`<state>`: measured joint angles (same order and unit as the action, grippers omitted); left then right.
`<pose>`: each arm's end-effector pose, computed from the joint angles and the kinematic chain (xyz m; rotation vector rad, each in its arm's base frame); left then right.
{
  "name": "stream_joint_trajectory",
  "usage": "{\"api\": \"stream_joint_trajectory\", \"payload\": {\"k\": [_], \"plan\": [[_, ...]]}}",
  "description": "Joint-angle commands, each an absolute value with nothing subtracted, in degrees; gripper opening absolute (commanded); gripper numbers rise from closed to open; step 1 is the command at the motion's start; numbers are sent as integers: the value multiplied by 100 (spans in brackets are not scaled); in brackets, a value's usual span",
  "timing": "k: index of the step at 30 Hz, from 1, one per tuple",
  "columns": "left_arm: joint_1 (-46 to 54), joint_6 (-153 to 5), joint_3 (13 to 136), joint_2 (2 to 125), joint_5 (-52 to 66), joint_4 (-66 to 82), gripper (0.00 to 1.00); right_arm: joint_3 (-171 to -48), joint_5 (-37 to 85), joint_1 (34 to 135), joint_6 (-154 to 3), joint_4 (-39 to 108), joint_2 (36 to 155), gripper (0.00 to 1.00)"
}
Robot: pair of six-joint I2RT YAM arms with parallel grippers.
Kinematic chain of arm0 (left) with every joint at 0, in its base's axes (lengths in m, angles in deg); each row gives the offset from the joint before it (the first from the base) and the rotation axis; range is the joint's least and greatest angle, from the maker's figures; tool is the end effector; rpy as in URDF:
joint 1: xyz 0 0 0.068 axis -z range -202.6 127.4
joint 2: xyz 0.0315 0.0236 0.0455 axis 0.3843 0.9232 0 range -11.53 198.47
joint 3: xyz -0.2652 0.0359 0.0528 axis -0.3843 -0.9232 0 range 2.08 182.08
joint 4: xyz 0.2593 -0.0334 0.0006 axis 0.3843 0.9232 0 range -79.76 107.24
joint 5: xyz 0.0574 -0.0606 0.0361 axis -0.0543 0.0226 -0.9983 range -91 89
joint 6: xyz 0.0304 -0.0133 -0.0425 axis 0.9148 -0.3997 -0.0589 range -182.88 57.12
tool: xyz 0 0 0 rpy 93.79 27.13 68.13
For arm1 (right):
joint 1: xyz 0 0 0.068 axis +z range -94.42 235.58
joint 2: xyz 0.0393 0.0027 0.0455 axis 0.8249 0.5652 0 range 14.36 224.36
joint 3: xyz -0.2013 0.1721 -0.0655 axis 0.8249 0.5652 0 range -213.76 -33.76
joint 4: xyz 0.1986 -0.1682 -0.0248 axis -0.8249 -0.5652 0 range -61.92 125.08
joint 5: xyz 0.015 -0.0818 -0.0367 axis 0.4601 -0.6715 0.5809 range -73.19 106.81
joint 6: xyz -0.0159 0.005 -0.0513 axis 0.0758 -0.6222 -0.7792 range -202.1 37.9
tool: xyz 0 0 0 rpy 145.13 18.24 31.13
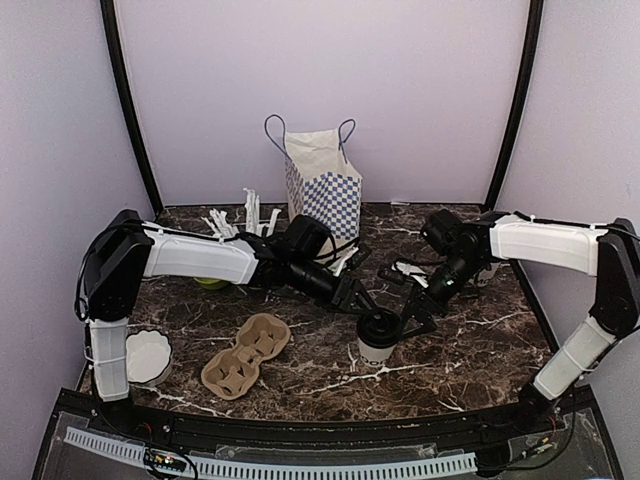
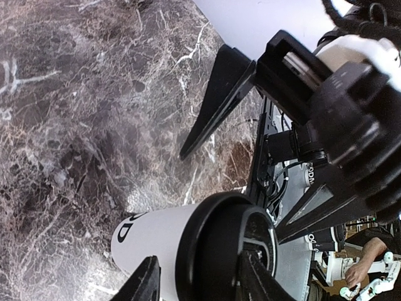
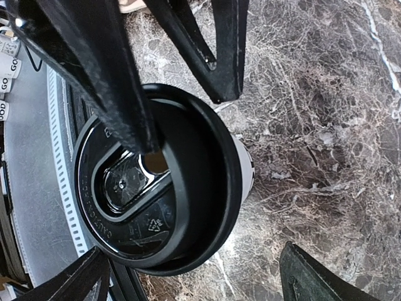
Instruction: Pack the takeout coffee
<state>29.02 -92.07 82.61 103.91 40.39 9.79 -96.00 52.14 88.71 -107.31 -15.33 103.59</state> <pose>0.2621 -0.3687 0.2038 0.9374 2.2672 -1.5132 0.2269 0.1728 0.2192 -1.4646 2.4200 0.9197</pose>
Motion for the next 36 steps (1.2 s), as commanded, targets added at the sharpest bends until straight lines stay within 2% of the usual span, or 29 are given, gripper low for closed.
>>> {"api": "stream_joint_trajectory", "payload": {"k": [1,5,13,16,22,26,31,36], "plan": [[2921,-9140,8022,10416,3984,983,43,-9675,5099,8932,-10744,-1451,10445,94],[2931,-9205,7751,10427,3877,990,40,-9574,4791,8932,-10591,-1256,10427,92],[2932,-9499,7106,10431,3629,790,35,-9431,3225,8933,-10106,-743,10766,87],[2934,-9567,7020,10433,3649,751,34,-9497,3012,8931,-10041,-708,10862,85],[2968,-9561,7119,10312,3636,708,34,-9780,3311,8918,-10268,-922,10675,85],[2986,-9595,7174,10290,3537,726,34,-9780,4368,8952,-10504,-1071,10279,94],[2991,-9618,7185,10295,3480,729,34,-9750,4318,9087,-10571,-1031,10169,99],[2988,-9625,7187,10278,3486,717,34,-9958,4466,9236,-10622,-1058,10217,98]]}}
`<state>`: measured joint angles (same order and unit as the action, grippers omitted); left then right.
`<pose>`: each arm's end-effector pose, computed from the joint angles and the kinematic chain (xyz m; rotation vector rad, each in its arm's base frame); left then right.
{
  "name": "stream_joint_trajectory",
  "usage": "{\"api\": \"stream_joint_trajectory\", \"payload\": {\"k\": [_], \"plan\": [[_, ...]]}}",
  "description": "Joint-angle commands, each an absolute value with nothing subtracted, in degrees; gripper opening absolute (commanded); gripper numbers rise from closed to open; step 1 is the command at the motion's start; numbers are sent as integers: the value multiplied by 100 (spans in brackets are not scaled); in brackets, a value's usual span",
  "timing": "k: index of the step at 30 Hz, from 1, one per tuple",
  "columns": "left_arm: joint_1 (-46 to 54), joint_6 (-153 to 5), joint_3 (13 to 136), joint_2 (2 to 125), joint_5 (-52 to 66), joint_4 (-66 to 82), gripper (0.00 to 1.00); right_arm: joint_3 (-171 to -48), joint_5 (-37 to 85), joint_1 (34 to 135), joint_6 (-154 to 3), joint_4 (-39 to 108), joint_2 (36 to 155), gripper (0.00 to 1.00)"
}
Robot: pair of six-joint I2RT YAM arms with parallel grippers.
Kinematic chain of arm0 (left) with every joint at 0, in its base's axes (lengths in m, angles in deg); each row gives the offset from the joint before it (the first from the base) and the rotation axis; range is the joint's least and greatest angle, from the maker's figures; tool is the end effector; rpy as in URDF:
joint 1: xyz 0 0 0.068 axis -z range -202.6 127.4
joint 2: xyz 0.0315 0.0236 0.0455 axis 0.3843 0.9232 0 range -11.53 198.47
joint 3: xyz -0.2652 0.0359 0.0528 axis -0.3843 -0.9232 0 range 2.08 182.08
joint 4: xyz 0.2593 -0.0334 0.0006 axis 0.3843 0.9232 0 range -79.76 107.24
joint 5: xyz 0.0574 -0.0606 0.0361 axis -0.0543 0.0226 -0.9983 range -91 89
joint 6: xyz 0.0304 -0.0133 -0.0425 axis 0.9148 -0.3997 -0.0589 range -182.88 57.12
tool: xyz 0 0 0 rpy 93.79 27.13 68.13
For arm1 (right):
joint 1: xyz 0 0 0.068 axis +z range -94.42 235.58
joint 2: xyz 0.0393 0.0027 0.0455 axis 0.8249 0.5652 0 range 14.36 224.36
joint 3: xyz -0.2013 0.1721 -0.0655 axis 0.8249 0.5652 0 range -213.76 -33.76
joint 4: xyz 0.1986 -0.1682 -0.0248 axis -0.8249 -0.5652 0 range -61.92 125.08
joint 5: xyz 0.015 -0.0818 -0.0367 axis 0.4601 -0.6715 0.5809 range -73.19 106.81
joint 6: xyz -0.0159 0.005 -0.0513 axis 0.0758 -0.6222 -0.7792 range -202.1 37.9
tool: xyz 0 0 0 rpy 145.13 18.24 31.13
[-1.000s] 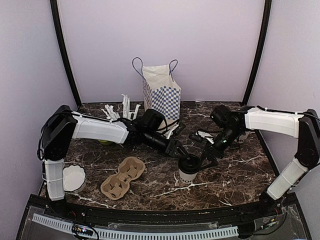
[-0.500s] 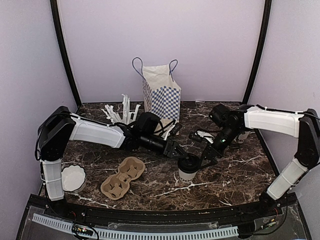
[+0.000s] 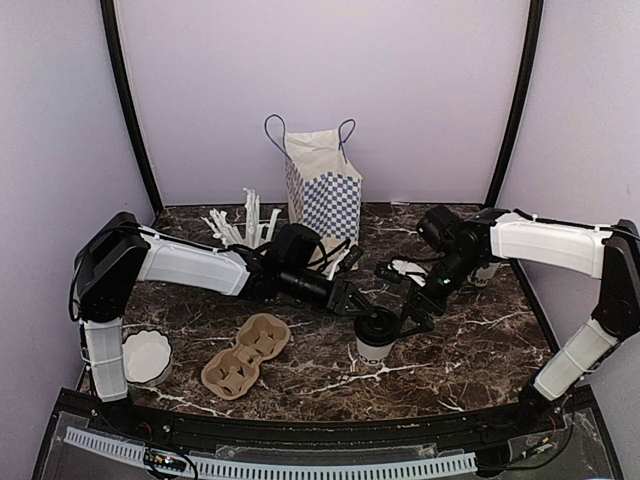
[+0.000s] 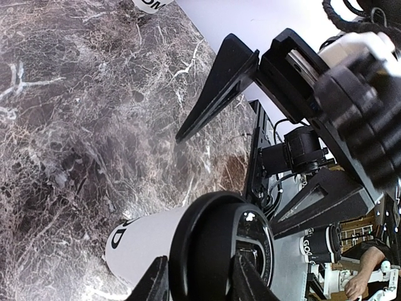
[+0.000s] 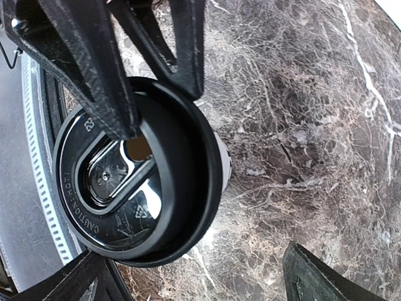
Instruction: Pack the takeout coffee
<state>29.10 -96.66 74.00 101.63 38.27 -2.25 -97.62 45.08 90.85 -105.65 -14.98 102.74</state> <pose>0.2530 -0.3567 0.1909 0.8455 2.2161 -1.5402 0.2256 0.1803 0.2287 -1.4752 2.4205 0.7488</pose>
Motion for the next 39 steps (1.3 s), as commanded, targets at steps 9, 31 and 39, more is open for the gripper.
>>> {"api": "stream_joint_trajectory", "payload": {"k": [9,31,39], "plan": [[3013,-9614,7187,10234,3465,717,34,-10103,4986,9442,-10709,-1040,10168,99],[3007,-9611,7134,10269,3395,664,34,-9484,3063,10261,-10709,-428,10193,98],[3006,-9598,7082,10286,3367,681,34,-8876,2027,10421,-10740,151,10194,96]]}}
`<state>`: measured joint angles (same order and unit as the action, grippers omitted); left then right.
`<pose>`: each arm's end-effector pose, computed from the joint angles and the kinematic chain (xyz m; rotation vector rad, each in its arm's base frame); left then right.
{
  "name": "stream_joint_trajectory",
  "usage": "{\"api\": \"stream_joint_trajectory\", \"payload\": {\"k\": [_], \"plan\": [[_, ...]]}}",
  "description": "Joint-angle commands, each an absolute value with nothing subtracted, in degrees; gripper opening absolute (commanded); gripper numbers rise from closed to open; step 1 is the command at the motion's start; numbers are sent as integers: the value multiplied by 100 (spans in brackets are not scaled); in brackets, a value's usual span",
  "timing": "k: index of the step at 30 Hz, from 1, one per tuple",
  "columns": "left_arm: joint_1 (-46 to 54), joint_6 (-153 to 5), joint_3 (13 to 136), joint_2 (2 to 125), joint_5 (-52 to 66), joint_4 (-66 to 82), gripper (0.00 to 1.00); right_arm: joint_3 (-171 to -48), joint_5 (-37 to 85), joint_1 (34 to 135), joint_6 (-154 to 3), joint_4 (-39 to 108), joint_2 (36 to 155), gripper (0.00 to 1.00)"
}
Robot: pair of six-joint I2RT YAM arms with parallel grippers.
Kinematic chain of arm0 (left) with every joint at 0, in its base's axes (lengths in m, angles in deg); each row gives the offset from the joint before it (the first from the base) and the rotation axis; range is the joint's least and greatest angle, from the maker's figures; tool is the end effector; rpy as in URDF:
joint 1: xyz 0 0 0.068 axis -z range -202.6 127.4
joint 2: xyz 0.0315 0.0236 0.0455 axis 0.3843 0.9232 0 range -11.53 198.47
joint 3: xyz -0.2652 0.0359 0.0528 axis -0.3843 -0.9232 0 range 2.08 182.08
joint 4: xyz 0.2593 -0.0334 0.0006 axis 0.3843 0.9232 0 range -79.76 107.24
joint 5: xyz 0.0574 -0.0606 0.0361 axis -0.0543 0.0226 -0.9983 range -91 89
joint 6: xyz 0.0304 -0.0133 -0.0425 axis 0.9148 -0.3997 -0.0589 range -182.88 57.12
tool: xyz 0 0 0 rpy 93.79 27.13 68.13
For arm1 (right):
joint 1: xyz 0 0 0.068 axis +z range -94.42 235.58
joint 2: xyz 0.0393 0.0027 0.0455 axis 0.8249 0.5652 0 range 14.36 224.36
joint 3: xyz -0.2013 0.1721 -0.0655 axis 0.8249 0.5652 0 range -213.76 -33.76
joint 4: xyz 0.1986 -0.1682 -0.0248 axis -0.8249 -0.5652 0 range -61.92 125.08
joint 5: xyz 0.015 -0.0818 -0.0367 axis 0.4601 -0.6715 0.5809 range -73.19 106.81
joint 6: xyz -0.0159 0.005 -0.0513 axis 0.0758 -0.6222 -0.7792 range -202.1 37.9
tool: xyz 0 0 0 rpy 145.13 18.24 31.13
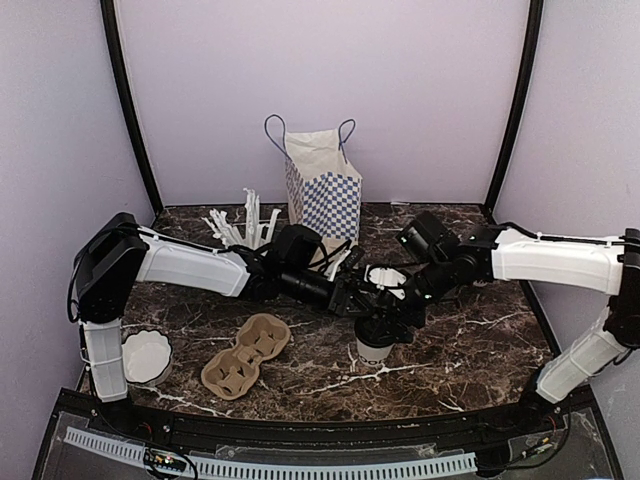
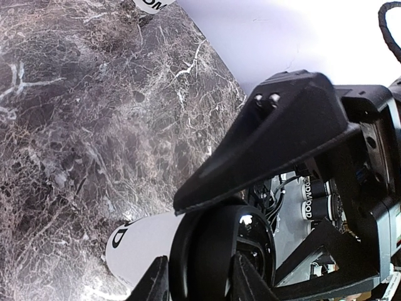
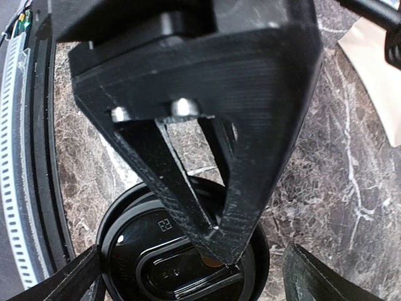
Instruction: Pack the takeout coffee
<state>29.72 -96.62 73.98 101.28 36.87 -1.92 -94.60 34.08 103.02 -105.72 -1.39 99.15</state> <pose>0.2495 -0.3587 0.1926 0.8407 2.2169 -1.5210 0.1934 0.2264 0.2378 -1.6252 2.0933 0.5377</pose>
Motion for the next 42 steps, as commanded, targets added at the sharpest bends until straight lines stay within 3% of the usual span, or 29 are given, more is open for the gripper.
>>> {"api": "stream_joint_trajectory", "payload": {"k": [1,8,14,18,28,42], "plan": [[3010,-9594,7073,10289,3364,688,34,-8785,1979,10431,-10755,213,10202,96],[3020,-9425,7115,10097,3467,581,35,-8939,2815,10419,-10837,-129,9756,97],[3022,-9062,7338,9680,3650,426,50,-9325,3582,10419,-11028,-599,9551,99],[3016,-8678,7582,9407,3570,796,55,-9464,3732,10410,-11066,-721,9578,99],[2956,-7908,7828,8911,2894,1791,57,-9932,3762,10416,-11225,-906,9626,99],[2559,-8379,7222,8507,2305,1418,57,-10111,3713,10419,-11403,-1076,10060,97]]}}
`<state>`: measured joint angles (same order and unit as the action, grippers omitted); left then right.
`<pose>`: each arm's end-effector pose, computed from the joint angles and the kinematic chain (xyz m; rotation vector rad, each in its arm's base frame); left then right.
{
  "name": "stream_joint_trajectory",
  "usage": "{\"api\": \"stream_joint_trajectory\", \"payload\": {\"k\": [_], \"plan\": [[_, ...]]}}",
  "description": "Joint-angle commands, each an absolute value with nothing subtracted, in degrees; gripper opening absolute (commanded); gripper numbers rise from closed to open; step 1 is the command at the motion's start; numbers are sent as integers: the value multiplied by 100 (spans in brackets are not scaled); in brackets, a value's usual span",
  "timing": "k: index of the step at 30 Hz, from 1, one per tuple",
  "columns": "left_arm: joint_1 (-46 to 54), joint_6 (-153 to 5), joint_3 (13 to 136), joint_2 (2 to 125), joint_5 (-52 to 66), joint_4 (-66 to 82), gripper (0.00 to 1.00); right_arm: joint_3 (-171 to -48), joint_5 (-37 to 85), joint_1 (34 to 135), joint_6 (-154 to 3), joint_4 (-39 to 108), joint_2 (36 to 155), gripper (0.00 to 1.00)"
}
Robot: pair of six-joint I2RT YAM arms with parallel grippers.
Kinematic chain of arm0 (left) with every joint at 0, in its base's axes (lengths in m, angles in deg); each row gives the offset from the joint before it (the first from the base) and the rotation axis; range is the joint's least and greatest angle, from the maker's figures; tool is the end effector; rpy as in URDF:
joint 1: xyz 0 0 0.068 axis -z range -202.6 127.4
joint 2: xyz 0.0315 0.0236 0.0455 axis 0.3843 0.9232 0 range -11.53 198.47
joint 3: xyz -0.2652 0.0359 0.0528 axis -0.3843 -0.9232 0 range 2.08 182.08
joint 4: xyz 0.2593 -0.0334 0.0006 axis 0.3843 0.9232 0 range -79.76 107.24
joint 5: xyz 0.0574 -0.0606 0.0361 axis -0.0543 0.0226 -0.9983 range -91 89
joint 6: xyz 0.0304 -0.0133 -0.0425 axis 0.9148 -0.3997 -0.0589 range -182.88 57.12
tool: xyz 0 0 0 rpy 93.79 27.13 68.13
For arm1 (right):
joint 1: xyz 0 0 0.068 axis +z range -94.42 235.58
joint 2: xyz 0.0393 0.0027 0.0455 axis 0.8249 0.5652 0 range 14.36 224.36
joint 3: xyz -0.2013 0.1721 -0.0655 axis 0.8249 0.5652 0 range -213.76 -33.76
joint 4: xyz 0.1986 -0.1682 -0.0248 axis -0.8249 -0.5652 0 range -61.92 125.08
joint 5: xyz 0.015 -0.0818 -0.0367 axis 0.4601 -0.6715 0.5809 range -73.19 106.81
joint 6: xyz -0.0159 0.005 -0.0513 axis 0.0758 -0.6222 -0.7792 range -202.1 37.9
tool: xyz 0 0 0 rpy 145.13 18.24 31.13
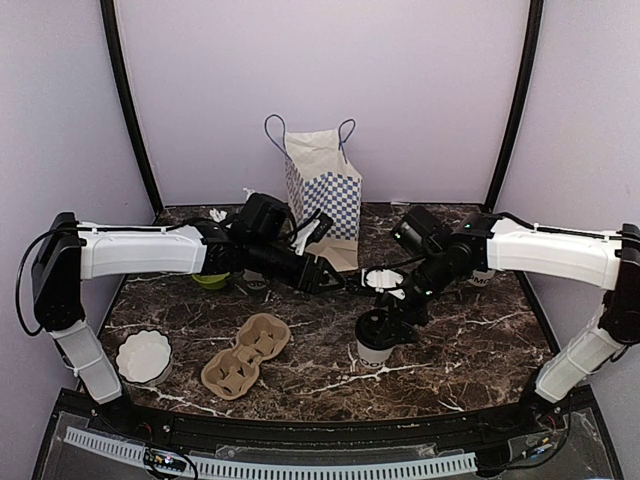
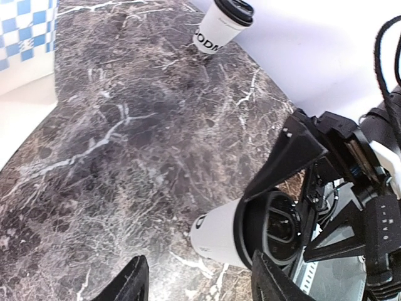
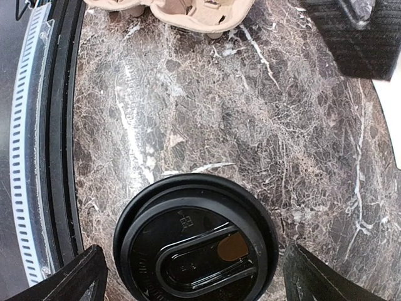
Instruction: Pack the takeout coffee
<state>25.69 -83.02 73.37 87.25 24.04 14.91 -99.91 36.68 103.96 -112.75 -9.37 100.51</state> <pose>0.2519 -0.3051 0.2579 0.8283 2.1501 -1.1302 0.1897 0.2319 0.2525 -1.8012 2.0154 0.5618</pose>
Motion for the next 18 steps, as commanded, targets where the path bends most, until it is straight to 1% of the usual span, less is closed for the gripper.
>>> {"api": "stream_joint_trajectory", "payload": {"k": [1,6,8,11,13,18], "plan": [[2553,-8380,7218,8524,2301,1419,57,-10101,3705,10420,-11415,-1086,10058,96],[2523,-8395,7221,8557,2314,1388,57,-10082,3540,10421,-11375,-1056,10116,88],[2512,-8409,7222,8578,2322,1377,57,-10076,3496,10419,-11382,-1042,10136,86],[2502,-8430,7214,8585,2328,1380,57,-10050,3430,10419,-11391,-1022,10128,87],[2498,-8432,7201,8577,2333,1376,57,-10032,3395,10427,-11385,-1004,10115,90],[2489,-8423,7179,8568,2310,1375,57,-10046,3288,10437,-11367,-979,10136,89]]}}
